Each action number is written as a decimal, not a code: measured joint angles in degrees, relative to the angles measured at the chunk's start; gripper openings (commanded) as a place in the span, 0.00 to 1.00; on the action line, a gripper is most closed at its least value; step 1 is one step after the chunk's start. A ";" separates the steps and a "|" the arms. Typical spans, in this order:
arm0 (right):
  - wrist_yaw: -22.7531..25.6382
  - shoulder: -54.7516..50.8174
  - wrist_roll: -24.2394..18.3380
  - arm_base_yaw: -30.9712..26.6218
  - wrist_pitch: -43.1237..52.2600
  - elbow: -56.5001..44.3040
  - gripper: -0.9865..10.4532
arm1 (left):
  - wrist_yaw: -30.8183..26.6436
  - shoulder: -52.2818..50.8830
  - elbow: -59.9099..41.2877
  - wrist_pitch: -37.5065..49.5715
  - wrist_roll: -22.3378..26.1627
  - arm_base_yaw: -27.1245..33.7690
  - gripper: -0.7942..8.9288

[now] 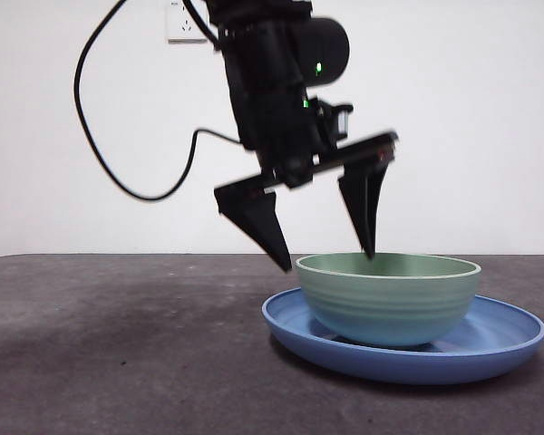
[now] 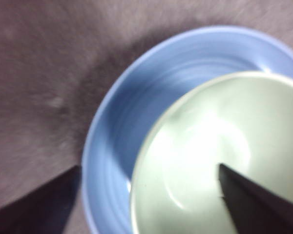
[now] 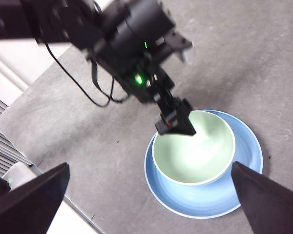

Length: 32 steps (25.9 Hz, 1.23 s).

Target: Place the green bowl on the blue plate

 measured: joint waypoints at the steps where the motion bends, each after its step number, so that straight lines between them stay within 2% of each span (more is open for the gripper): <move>1: 0.00 0.00 0.00 0.00 0.00 0.00 0.66 | 0.00 0.00 2.05 -2.12 0.00 0.15 0.60; 4: 0.02 0.00 0.00 0.00 0.00 0.00 0.66 | 0.00 -2.38 6.54 -7.98 0.48 0.31 0.60; 7: 0.00 0.00 0.00 0.00 0.00 0.00 0.66 | 0.00 -10.80 7.28 -11.37 0.52 0.31 0.61; 9: 0.02 0.00 0.00 0.00 0.00 0.00 0.66 | -0.44 -18.27 7.76 -14.82 0.52 -0.02 0.69; 12: 0.00 0.00 0.02 0.00 -0.02 0.00 0.66 | -7.02 -28.76 8.28 -22.75 0.72 -1.22 0.73; 15: -0.02 0.00 0.02 0.00 -0.15 0.00 0.66 | -8.96 -35.04 8.28 -30.60 0.66 -1.86 0.73; 23: -0.04 0.00 0.02 0.00 -0.20 0.00 0.66 | -9.14 -51.06 4.63 -30.97 0.52 -3.45 0.73; 32: -0.13 0.00 0.00 0.00 -0.20 0.00 0.66 | -9.18 -76.85 -15.43 -22.38 2.27 -3.52 0.73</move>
